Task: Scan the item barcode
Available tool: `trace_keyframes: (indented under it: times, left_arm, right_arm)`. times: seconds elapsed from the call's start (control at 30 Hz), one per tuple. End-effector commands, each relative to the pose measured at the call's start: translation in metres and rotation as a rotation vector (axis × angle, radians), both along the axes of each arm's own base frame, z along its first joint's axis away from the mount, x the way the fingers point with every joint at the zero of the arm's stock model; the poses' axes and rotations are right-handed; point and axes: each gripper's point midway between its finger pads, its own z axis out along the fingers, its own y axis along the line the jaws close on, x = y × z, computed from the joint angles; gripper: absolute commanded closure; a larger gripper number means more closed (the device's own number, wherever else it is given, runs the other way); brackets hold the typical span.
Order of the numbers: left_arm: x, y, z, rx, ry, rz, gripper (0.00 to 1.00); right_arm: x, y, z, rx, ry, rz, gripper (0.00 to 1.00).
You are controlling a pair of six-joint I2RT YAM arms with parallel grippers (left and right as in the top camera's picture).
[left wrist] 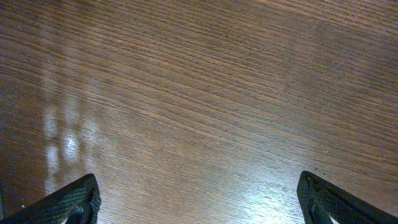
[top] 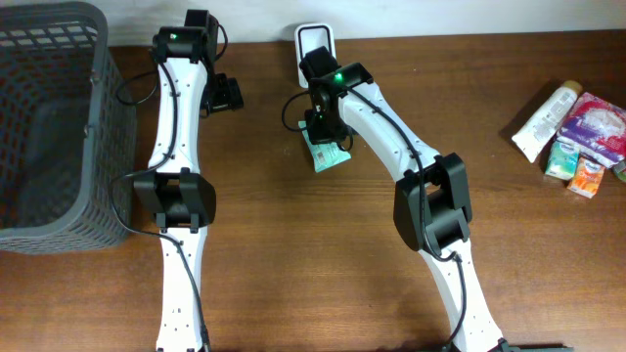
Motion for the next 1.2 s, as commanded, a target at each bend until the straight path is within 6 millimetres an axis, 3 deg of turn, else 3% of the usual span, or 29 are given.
trace_keyframes:
  times: [0.0, 0.13, 0.23, 0.3, 0.37, 0.43, 0.53, 0.57, 0.6, 0.63, 0.67, 0.77, 0.87, 0.9, 1.0, 1.1, 1.17]
  left_arm:
    - [0.001, 0.002, 0.017, 0.007, -0.033, 0.012, 0.01]
    - [0.001, 0.002, 0.017, 0.007, -0.033, 0.012, 0.01]
    - [0.001, 0.002, 0.017, 0.007, -0.033, 0.012, 0.01]
    - [0.001, 0.002, 0.017, 0.007, -0.033, 0.011, 0.01]
    - [0.001, 0.001, 0.017, 0.007, -0.033, 0.011, 0.01]
    - [0.001, 0.002, 0.017, 0.007, -0.033, 0.012, 0.01]
    - [0.001, 0.001, 0.016, 0.007, -0.033, 0.011, 0.01]
    - [0.001, 0.001, 0.017, 0.007, -0.033, 0.011, 0.01]
    - [0.001, 0.001, 0.017, 0.007, -0.033, 0.011, 0.01]
    - [0.001, 0.001, 0.017, 0.007, -0.033, 0.011, 0.01]
    - [0.001, 0.001, 0.017, 0.007, -0.033, 0.011, 0.01]
    - [0.001, 0.001, 0.017, 0.007, -0.033, 0.011, 0.01]
    - [0.001, 0.001, 0.017, 0.007, -0.033, 0.011, 0.01]
    - [0.001, 0.001, 0.017, 0.007, -0.033, 0.011, 0.01]
    - [0.001, 0.001, 0.017, 0.007, -0.033, 0.011, 0.01]
    - [0.001, 0.001, 0.017, 0.007, -0.033, 0.011, 0.01]
    - [0.001, 0.001, 0.017, 0.007, -0.033, 0.011, 0.01]
  right_arm:
    - [0.000, -0.009, -0.022, -0.044, 0.027, -0.005, 0.96]
    - [-0.007, -0.013, -0.027, -0.063, 0.057, -0.006, 0.96]
    - [-0.022, -0.021, -0.056, -0.091, 0.116, -0.006, 0.96]
    - [-0.027, -0.025, -0.056, -0.099, 0.136, -0.007, 0.96]
    - [-0.020, -0.027, -0.036, -0.089, 0.111, -0.014, 0.96]
    - [-0.005, -0.029, 0.003, -0.062, 0.057, -0.031, 0.95]
    - [0.008, -0.035, 0.058, -0.029, -0.011, -0.052, 0.74]
    - [0.009, -0.036, 0.070, -0.020, -0.025, -0.055, 0.56]
    - [0.010, -0.038, 0.081, -0.014, -0.040, -0.060, 0.27]
    - [0.011, -0.041, 0.085, -0.017, -0.049, -0.039, 0.07]
    - [0.012, -0.045, 0.085, -0.023, -0.047, -0.021, 0.01]
    - [0.013, -0.074, 0.080, -0.025, -0.005, -0.024, 0.01]
    - [-0.002, -0.079, 0.077, 0.213, 0.105, 0.166, 0.01]
    - [-0.011, -0.085, 0.072, 0.298, 0.150, 0.226, 0.01]
    - [-0.016, -0.103, 0.044, 0.378, 0.228, 0.167, 0.01]
    - [-0.018, -0.099, 0.017, 0.533, 0.265, 0.127, 0.01]
    - [-0.020, -0.084, 0.012, 0.671, 0.272, 0.125, 0.01]
